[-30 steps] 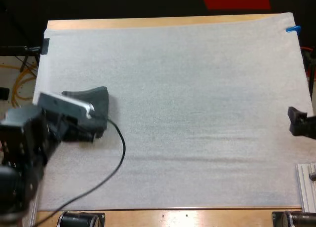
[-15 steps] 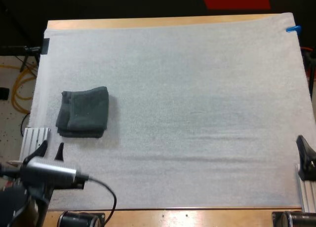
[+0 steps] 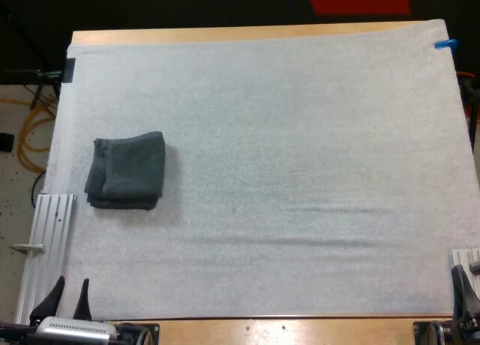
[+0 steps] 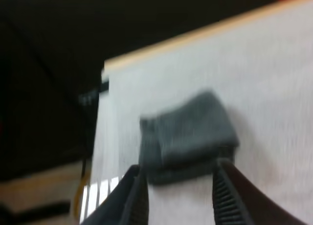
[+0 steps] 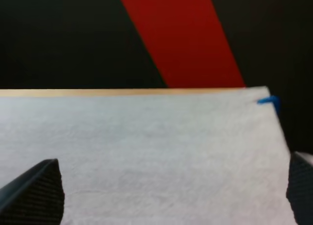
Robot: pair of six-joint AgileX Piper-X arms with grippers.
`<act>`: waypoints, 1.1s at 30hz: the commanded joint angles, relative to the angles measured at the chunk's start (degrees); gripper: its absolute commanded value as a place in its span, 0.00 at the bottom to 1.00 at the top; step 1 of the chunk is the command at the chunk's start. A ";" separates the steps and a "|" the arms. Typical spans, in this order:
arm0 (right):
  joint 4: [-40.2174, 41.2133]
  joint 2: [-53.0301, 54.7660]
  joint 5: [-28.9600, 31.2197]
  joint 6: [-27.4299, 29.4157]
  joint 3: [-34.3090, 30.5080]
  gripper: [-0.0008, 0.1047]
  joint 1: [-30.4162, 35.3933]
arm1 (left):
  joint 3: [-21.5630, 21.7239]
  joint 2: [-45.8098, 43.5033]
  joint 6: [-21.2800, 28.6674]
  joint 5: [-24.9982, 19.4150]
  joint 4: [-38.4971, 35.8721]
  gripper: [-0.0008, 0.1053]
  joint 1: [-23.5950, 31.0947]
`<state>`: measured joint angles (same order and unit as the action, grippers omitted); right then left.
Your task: Pick towel from pile fold and stack
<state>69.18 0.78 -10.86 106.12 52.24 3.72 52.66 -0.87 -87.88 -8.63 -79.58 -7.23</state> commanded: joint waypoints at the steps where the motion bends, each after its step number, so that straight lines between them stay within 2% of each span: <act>1: 0.39 2.72 -0.53 -1.44 -1.09 0.86 0.12 | -0.39 -6.41 -0.65 -1.22 -2.56 0.30 -0.22; 4: 2.27 2.13 -0.89 -0.59 -1.84 0.86 0.11 | -0.31 -8.26 -0.67 -2.01 -8.23 0.30 -0.20; 6: 1.33 2.32 -1.16 0.86 -2.53 0.86 0.11 | -0.37 -8.11 -0.97 -1.89 -8.72 0.30 -0.05; 10: -0.95 2.32 -1.26 0.84 -3.22 0.86 0.11 | -0.94 -7.98 -0.63 -1.54 -3.20 0.30 -0.05; 13: -4.52 2.32 -1.77 0.82 -4.60 0.86 0.11 | -2.96 -7.99 -0.60 -0.22 2.80 0.30 -0.05; 18: -12.30 2.20 -5.25 0.36 -8.27 0.86 0.11 | -9.67 -7.98 -0.60 5.40 13.88 0.30 -0.05; 21: -13.90 2.19 -6.12 0.36 -10.29 0.86 0.11 | -13.66 -7.87 -0.60 8.66 18.16 0.30 -0.05; 27: -13.87 2.19 -6.11 0.36 -15.67 0.86 0.11 | -19.25 -7.87 -0.61 10.98 20.82 0.30 -0.05; 33: -13.87 2.19 -6.11 0.36 -20.20 0.86 0.11 | -22.15 -7.87 -0.75 11.02 20.57 0.30 -0.05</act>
<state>56.05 0.74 -16.22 106.14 32.23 3.72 30.56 -0.76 -88.24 2.01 -59.81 -7.23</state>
